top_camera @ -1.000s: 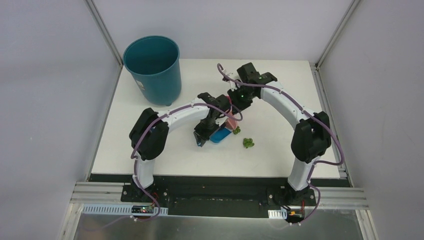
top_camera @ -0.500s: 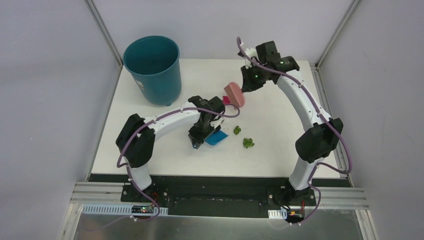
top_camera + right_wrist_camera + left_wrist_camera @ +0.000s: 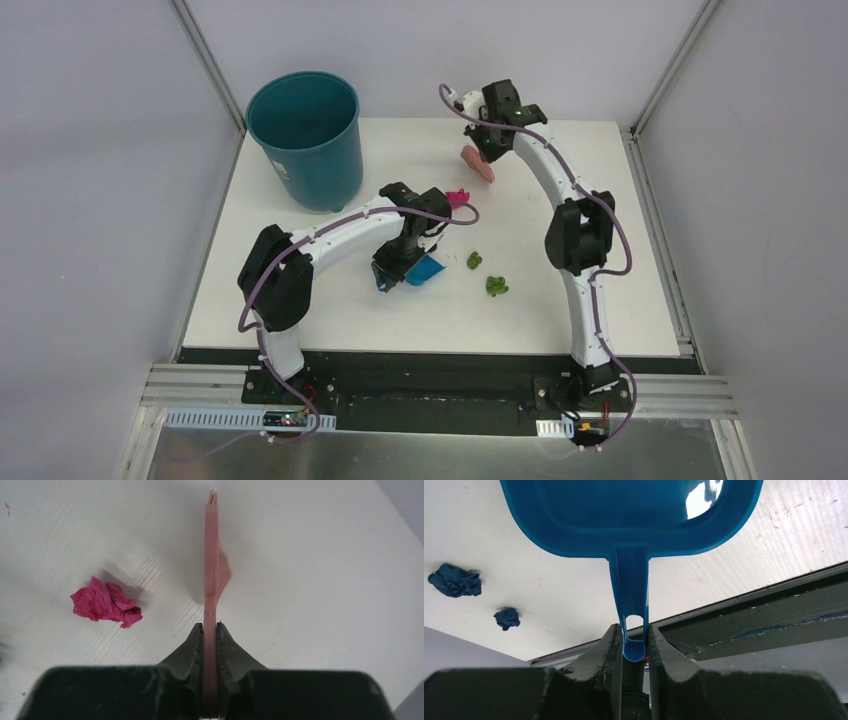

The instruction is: Sweep away the paper scraps from the table

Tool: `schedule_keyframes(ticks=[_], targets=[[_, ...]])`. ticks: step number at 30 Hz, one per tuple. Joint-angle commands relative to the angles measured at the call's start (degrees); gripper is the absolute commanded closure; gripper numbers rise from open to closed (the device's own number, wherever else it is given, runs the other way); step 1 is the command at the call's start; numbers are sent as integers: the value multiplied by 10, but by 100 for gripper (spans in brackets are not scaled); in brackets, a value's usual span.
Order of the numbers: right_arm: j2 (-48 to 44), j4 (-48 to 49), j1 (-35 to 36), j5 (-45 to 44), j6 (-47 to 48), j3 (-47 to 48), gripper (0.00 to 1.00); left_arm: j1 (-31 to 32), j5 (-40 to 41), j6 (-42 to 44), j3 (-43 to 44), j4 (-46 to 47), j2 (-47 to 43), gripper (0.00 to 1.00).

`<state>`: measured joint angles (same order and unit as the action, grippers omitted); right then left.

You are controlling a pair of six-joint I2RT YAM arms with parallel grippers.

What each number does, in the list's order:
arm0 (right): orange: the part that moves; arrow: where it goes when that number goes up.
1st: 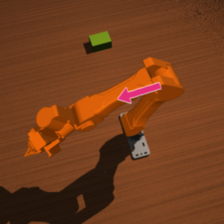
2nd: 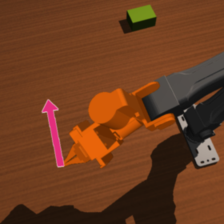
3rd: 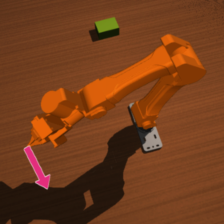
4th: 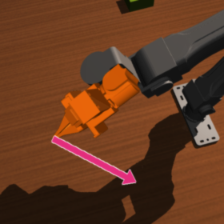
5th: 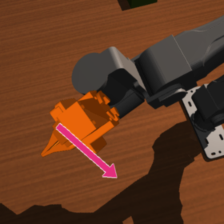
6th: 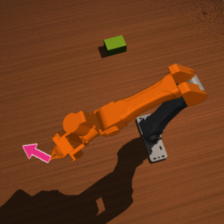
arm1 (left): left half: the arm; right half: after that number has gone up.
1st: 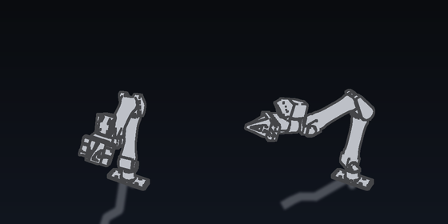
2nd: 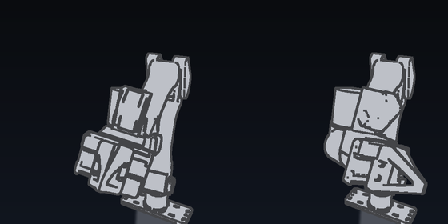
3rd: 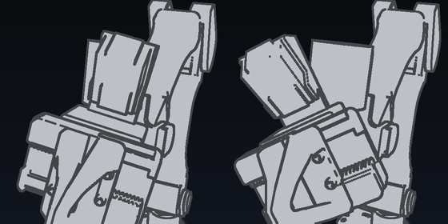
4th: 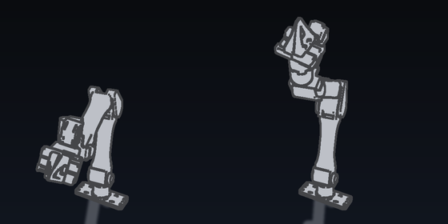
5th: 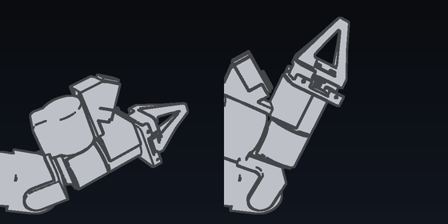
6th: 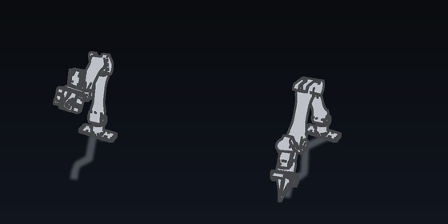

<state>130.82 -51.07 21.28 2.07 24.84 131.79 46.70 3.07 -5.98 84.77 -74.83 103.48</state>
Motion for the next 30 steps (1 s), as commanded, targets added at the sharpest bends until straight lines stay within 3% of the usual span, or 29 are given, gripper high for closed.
schedule_keyframes(ticks=[1, 7, 12, 17, 24, 27, 30], targets=[[-14, -49, 48, 39, 63, 9, 100, -32, 14, 0, 33, -29, 13, 100], [-104, -85, 113, 62, 80, -139, 100, -62, -18, 29, 34, -8, 34, 100], [-154, -114, 139, 129, 7, -213, 100, -63, -15, 39, 42, 12, 65, 100], [-168, -133, 140, 212, -86, -224, 100, -62, -20, 44, 37, 31, 71, 100], [-196, -138, 96, 294, -168, -202, 100, -60, -17, 34, -34, 85, -7, 100], [-211, -154, 79, 280, -177, -187, 100, -53, -10, 19, -84, 116, -71, 100], [-247, -141, 71, 206, -159, -199, 100, -39, -12, 18, -153, 183, -144, 100]])
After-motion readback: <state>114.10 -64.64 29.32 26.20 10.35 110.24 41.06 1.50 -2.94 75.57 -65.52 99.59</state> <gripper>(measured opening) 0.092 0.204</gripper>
